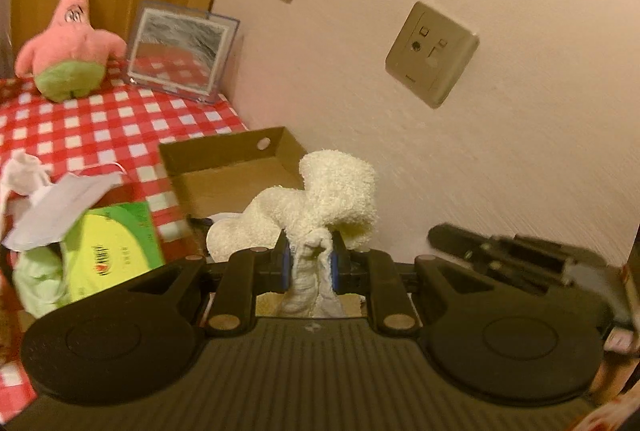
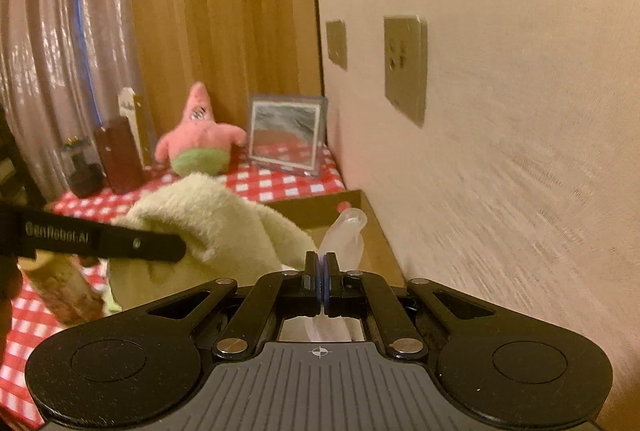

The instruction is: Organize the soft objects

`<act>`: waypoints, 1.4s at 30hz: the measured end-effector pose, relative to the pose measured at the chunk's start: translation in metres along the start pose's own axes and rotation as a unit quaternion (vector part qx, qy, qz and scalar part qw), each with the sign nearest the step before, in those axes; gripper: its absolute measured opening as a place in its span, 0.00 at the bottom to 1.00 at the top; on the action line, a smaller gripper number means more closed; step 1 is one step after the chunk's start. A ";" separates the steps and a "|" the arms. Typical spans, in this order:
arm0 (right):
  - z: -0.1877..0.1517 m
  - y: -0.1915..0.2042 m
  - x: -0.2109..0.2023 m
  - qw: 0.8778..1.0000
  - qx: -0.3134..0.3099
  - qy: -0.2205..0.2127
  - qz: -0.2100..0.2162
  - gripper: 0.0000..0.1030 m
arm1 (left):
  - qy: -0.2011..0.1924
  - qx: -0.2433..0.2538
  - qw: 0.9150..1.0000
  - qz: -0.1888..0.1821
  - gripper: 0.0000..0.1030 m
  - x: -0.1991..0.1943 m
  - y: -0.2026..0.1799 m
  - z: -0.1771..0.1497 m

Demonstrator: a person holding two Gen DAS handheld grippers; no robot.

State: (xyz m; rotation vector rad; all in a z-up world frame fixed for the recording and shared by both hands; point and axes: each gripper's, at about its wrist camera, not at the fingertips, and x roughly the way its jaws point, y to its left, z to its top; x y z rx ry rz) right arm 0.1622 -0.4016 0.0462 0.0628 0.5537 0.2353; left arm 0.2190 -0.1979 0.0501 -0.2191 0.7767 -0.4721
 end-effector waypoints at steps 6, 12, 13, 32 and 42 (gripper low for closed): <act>-0.016 -0.012 0.027 1.000 -0.004 0.027 -0.010 0.01 | 0.018 -0.045 0.998 -0.029 0.15 0.035 0.005 0.006; -0.030 -0.018 0.049 0.998 -0.015 0.052 -0.018 0.01 | 0.026 -0.081 0.996 -0.031 0.16 0.068 0.017 0.000; -0.033 -0.020 0.052 0.998 -0.016 0.057 -0.018 0.01 | 0.032 -0.081 0.996 -0.028 0.16 0.074 0.019 -0.002; -0.064 -0.013 0.107 0.989 -0.025 0.146 0.015 0.02 | 0.040 -0.032 0.998 0.035 0.46 0.047 0.053 -0.013; -0.061 -0.014 0.093 0.990 0.012 0.137 0.014 0.58 | 0.021 -0.043 0.997 0.055 0.54 0.011 0.061 -0.026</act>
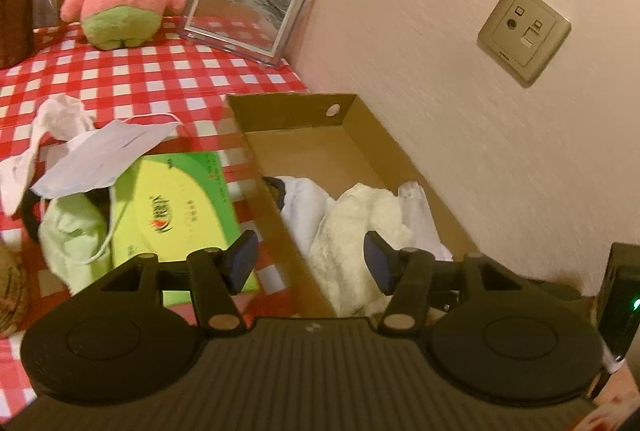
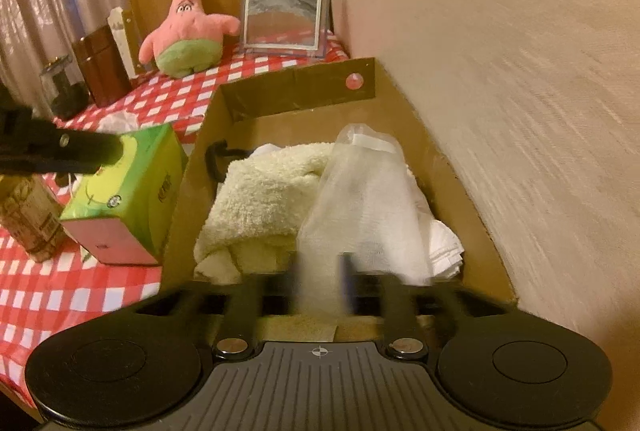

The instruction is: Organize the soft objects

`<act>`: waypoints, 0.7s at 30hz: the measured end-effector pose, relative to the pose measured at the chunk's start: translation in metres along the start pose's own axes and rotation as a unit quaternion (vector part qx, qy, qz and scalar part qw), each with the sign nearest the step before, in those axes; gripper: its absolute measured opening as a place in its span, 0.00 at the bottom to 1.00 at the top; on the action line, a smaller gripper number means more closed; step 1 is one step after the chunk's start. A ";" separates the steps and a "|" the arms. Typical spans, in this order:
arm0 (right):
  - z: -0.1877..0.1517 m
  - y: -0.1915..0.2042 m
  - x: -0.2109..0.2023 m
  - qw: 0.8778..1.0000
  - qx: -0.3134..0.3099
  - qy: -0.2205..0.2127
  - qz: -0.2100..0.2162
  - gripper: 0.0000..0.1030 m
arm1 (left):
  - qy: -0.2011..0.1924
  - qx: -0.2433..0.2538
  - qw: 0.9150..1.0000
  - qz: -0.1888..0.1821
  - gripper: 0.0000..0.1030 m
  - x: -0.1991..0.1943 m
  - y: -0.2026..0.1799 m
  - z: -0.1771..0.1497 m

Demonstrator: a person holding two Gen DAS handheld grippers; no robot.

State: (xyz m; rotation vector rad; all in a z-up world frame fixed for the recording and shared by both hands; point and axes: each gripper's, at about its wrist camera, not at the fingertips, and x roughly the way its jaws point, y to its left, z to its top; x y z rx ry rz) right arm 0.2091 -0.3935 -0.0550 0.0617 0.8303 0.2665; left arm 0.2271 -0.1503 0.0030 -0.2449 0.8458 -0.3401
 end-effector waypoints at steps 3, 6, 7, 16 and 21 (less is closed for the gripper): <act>-0.001 0.004 -0.013 1.000 0.003 -0.017 -0.002 0.61 | -0.007 0.003 1.000 0.010 0.57 -0.015 0.003 -0.008; 0.001 0.011 -0.027 1.000 0.000 -0.024 -0.004 0.61 | -0.016 0.002 1.000 0.020 0.59 -0.033 0.007 -0.016; 0.002 0.014 -0.033 1.000 0.000 -0.029 -0.004 0.61 | -0.019 0.003 1.000 0.024 0.60 -0.039 0.009 -0.019; 0.008 0.052 -0.076 0.998 0.000 -0.057 0.012 0.61 | -0.042 0.000 0.997 0.065 0.63 -0.097 0.035 -0.047; 0.008 0.078 -0.094 0.997 -0.010 -0.065 0.029 0.61 | -0.057 -0.003 0.994 0.093 0.66 -0.130 0.054 -0.061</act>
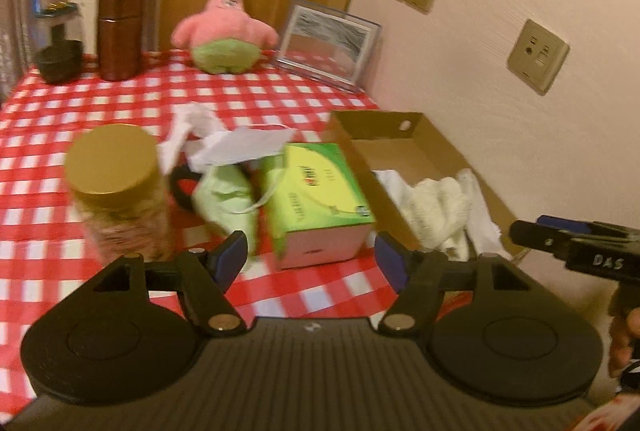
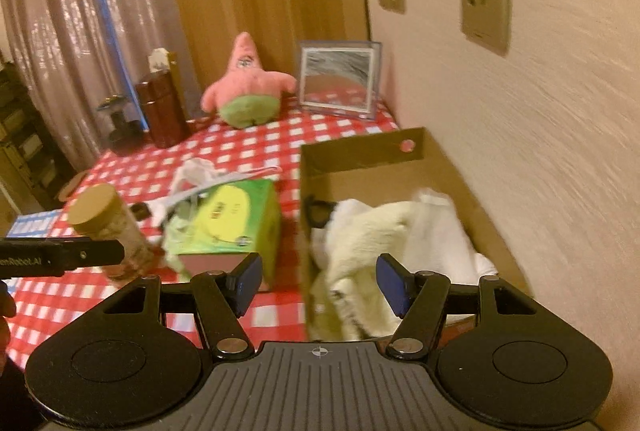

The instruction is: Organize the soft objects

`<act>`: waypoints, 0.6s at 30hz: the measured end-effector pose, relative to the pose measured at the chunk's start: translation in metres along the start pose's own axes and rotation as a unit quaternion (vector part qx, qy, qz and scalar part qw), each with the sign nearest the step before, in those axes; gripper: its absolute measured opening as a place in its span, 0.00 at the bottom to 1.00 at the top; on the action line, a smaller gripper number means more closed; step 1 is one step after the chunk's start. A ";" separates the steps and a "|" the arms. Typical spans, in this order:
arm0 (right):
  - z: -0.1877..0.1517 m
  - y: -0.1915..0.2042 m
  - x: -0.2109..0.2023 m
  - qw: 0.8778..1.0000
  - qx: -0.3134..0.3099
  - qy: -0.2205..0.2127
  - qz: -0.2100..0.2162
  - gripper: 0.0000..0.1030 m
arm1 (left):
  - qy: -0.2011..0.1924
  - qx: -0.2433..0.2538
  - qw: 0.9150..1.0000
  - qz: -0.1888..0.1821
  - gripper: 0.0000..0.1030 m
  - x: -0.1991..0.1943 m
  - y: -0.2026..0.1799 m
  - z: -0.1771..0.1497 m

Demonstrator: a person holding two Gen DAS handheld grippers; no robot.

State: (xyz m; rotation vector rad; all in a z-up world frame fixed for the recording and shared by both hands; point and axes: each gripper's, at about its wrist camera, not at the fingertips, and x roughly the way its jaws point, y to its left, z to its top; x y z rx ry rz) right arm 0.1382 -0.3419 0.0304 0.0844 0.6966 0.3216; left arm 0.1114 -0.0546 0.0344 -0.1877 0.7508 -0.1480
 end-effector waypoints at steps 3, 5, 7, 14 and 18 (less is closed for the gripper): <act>0.000 0.016 -0.005 1.000 -0.005 0.000 0.010 0.61 | -0.007 0.000 1.000 0.021 0.67 -0.015 0.012 -0.004; -0.001 0.027 -0.008 1.000 -0.012 0.001 0.016 0.61 | -0.012 -0.003 0.999 0.031 0.67 -0.024 0.021 -0.006; -0.002 0.038 -0.009 1.000 -0.022 0.002 0.021 0.61 | -0.014 -0.007 0.999 0.039 0.67 -0.031 0.030 -0.008; -0.001 0.063 -0.008 0.999 -0.042 0.005 0.034 0.61 | -0.017 -0.008 0.998 0.061 0.68 -0.043 0.050 -0.013; -0.001 0.072 -0.006 0.998 -0.057 0.004 0.037 0.61 | -0.015 -0.009 0.998 0.068 0.68 -0.043 0.057 -0.018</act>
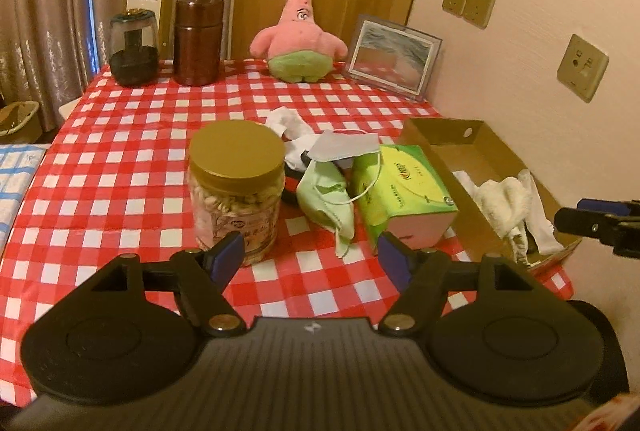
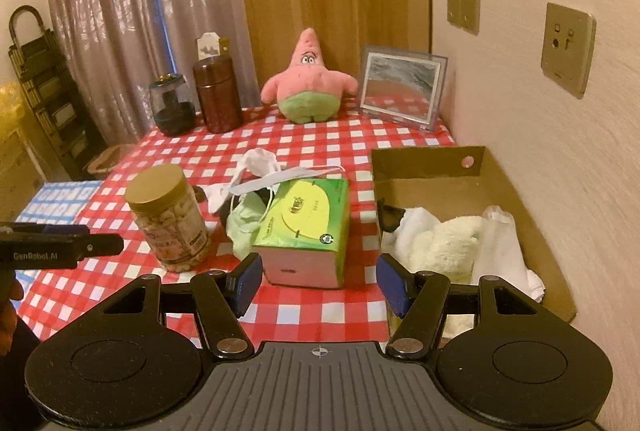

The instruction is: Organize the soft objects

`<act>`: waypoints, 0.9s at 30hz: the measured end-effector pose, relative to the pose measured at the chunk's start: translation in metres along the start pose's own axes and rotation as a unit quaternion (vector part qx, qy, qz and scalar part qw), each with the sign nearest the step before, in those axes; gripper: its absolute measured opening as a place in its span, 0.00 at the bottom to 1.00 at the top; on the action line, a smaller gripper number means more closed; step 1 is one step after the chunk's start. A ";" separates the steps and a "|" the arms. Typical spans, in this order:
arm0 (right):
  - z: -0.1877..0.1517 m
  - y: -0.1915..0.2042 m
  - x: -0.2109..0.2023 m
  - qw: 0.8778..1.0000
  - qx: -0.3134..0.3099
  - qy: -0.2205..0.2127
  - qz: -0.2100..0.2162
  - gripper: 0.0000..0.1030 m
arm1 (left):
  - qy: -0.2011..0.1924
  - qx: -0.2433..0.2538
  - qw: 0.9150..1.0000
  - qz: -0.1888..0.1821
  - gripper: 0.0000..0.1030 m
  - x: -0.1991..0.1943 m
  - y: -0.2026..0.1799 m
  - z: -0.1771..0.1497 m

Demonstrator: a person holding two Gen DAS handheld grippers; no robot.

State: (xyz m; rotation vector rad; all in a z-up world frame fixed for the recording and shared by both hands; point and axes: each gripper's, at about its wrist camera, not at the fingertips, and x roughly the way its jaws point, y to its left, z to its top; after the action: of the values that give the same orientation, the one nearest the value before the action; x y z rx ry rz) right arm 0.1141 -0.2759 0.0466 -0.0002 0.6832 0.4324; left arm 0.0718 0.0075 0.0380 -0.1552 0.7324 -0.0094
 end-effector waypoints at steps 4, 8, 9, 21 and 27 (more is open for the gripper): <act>0.002 0.004 0.005 1.000 -0.002 0.002 0.005 0.61 | 0.003 0.002 1.000 0.003 0.68 0.006 -0.001 -0.002; 0.002 0.004 0.009 1.000 -0.004 0.003 0.006 0.61 | 0.002 -0.005 1.000 0.002 0.68 0.014 -0.004 -0.003; 0.002 0.004 0.011 1.000 -0.002 0.004 0.006 0.61 | 0.002 -0.007 1.000 0.003 0.68 0.017 -0.005 -0.003; 0.012 -0.001 0.047 1.000 -0.011 0.012 0.011 0.61 | 0.009 -0.023 1.000 0.001 0.68 0.067 -0.019 -0.006; 0.019 -0.008 0.071 1.000 -0.010 0.015 0.016 0.61 | 0.010 -0.050 0.999 0.006 0.63 0.102 -0.017 -0.010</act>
State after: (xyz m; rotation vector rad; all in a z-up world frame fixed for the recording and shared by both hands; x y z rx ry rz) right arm 0.1777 -0.2527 0.0169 -0.0153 0.7094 0.4718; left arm 0.1419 -0.0175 -0.0349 -0.2464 0.7535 0.0381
